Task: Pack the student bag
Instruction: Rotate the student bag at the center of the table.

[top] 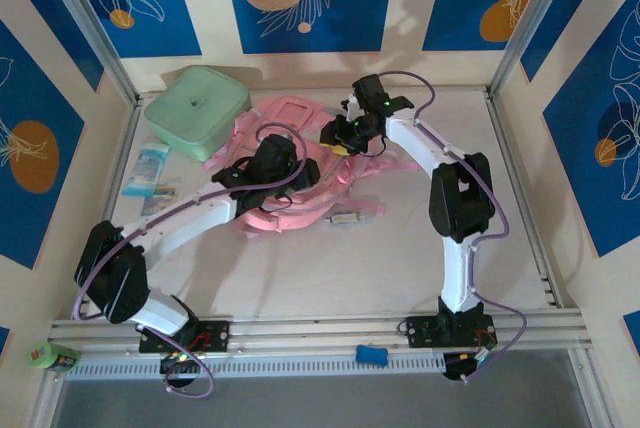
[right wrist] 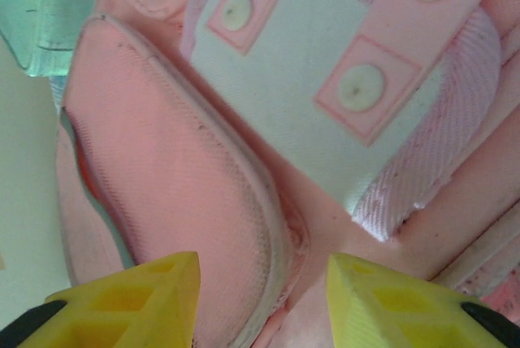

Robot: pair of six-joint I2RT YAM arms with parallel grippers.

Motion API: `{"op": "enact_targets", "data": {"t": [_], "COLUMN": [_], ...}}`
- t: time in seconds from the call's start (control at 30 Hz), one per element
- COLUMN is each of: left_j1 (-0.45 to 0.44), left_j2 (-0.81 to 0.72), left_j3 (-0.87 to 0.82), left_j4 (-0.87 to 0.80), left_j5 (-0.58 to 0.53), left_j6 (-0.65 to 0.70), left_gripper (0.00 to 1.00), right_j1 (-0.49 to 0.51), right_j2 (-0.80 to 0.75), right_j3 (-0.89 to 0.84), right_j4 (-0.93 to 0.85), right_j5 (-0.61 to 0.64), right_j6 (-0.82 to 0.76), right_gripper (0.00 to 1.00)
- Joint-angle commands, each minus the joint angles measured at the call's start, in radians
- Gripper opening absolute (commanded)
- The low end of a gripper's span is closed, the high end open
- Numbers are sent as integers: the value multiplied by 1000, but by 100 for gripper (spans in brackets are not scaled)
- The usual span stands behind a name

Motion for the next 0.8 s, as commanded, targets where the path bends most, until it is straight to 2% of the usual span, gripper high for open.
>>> {"op": "enact_targets", "data": {"t": [0.0,0.13,0.27,0.4,0.63,0.77], "left_j1": [-10,3,55,101,101,112], "left_j2": [32,41,40,21,-88,-105], "left_j3": [32,-7,-52,-128,-232,-269], "left_j4": [-52,-44,0,92,67,91], "left_j5": [-55,-96,-79,-26,-145,-162], "left_j6": [42,53,55,6,-52,-72], "left_gripper": [59,69,73,73,77,81], "right_j1": [16,17,21,31,45,53], "right_j2": [48,100,114,121,131,143], "right_j3": [81,136,142,119,89,92], "right_j4": [-73,-86,-90,-96,-79,-72], "right_j5": [0,-20,-15,-17,-23,-34], "right_j6": [-29,-61,-76,-101,-133,-143], "right_gripper": [43,33,27,29,32,29]}}
